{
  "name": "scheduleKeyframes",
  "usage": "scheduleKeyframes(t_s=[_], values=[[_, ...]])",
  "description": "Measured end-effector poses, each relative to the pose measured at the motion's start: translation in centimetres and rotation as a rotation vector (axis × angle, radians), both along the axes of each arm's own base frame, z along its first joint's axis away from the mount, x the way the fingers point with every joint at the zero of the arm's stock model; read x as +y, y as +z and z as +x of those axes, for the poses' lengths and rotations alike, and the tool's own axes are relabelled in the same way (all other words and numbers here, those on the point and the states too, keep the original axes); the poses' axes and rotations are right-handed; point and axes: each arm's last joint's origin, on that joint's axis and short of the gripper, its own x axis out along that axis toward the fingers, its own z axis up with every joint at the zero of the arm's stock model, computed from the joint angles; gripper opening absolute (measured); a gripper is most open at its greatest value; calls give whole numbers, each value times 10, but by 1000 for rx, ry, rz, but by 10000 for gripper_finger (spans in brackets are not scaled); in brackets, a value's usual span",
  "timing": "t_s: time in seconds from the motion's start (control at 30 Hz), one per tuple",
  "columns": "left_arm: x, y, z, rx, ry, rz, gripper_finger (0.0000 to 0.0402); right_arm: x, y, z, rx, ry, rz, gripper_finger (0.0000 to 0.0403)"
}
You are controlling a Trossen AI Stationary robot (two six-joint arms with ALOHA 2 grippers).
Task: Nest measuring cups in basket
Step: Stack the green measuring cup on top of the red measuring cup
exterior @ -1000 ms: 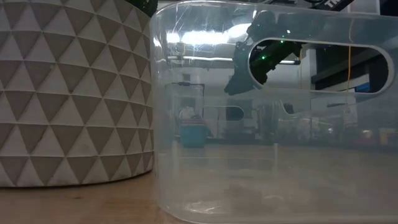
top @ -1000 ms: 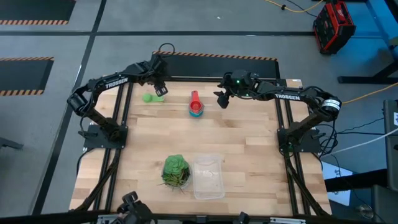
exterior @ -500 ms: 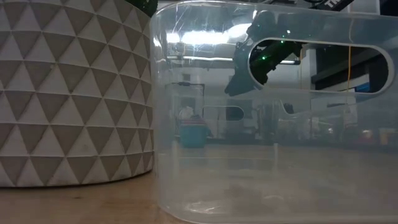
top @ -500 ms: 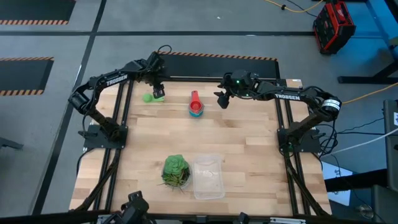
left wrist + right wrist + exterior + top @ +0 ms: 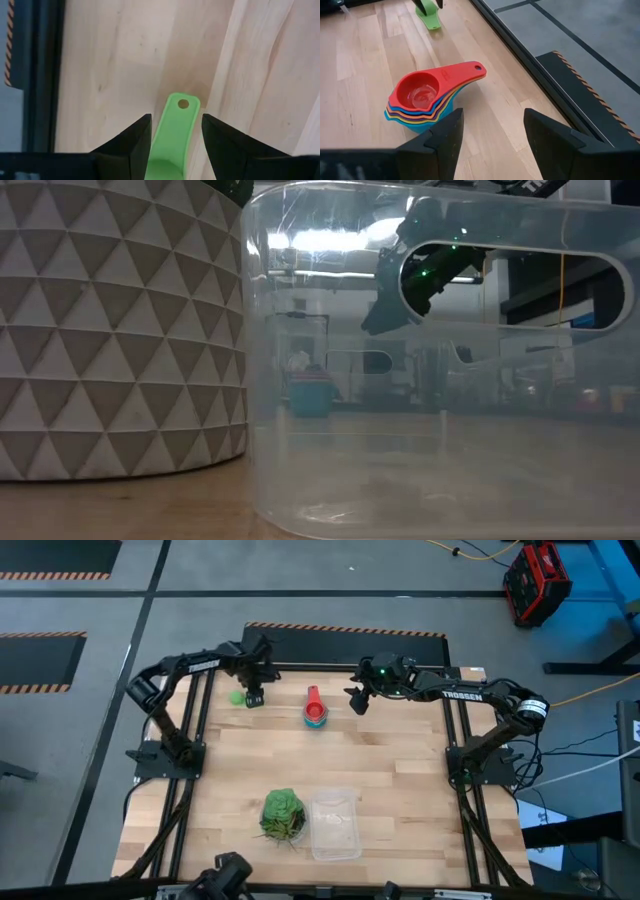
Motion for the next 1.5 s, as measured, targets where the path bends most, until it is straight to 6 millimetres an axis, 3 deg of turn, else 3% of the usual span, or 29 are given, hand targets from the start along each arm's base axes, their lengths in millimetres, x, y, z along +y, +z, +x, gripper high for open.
scheduleKeyframes(t_s=[0.57, 1.5], values=[[4, -33, 9, 74, -14, -63, 167, 0, 0, 0, 0, 0, 0, 212], [7, -32, 14, 40, -16, -16, 167, 0, 0, 0, 2, 0, 4, 212]])
